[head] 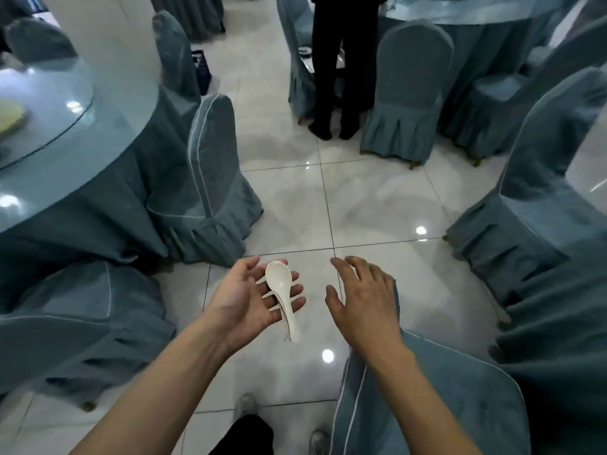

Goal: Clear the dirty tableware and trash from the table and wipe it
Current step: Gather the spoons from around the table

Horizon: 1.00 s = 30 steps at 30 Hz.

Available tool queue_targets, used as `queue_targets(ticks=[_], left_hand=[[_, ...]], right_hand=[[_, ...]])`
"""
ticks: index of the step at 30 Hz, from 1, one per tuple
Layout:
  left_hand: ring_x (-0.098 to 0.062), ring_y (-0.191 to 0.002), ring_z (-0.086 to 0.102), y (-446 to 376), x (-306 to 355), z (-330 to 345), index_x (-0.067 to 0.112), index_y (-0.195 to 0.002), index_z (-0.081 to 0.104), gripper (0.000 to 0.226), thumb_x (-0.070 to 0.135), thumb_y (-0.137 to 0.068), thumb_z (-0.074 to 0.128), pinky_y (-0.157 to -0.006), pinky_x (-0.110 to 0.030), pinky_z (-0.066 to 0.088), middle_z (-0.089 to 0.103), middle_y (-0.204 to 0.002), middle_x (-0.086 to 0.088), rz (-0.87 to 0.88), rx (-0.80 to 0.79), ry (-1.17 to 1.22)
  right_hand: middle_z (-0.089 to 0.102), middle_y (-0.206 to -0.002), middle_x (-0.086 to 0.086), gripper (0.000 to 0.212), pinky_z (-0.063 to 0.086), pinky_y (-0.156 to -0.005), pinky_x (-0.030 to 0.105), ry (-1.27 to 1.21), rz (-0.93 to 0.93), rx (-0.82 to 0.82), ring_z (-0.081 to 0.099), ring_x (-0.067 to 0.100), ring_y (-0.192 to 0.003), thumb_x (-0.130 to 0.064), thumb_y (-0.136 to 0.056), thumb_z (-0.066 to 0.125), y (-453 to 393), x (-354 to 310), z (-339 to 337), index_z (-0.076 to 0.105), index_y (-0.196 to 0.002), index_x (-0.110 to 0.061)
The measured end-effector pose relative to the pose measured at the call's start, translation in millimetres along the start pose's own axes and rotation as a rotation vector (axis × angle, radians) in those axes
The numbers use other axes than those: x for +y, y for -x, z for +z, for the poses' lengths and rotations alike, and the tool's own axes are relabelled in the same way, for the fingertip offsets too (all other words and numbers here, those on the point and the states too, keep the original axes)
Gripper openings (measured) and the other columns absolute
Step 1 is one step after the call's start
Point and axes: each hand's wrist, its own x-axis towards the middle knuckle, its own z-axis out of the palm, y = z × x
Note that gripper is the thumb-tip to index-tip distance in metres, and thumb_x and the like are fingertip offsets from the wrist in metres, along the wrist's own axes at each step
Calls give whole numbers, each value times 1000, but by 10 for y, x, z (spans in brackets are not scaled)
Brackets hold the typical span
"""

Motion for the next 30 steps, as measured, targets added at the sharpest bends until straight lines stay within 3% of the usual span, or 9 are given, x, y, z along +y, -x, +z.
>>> queue_targets(ticks=[5, 14, 20, 30], left_hand=[[-44, -103, 63, -661, 472, 335, -3, -133, 58, 51, 35, -104, 40, -94, -59, 54, 63, -128, -31, -70, -115, -135], [-43, -99, 64, -1602, 1241, 1007, -4, -132, 58, 50, 34, -103, 42, -90, -58, 57, 66, -116, -28, -217, -374, -396], [-43, -97, 64, -2052, 1247, 1725, -2, -131, 59, 49, 34, -101, 43, -85, -56, 59, 67, -115, -28, -344, -525, -520], [-44, -102, 64, -2728, 899, 3529, -3, -135, 57, 52, 34, -101, 45, -91, -57, 56, 66, -120, -29, -414, -686, -723]], right_hand=[[58, -135, 3, 46, 40, -103, 45, 28, 165, 87, 54, 27, -121, -36, -92, 63, -567, 46, 171, 54, -136, -26], [60, -129, 1, 45, 40, -97, 42, 139, 507, 270, 57, 26, -112, -35, -88, 65, -1253, -11, 189, 57, -132, -25], [59, -128, 1, 45, 41, -97, 43, 185, 735, 318, 57, 26, -111, -38, -89, 63, -1496, 329, 72, 55, -132, -27], [60, -121, -1, 43, 41, -97, 43, 187, 990, 476, 57, 24, -109, -37, -88, 65, -2068, 1578, -311, 57, -128, -26]])
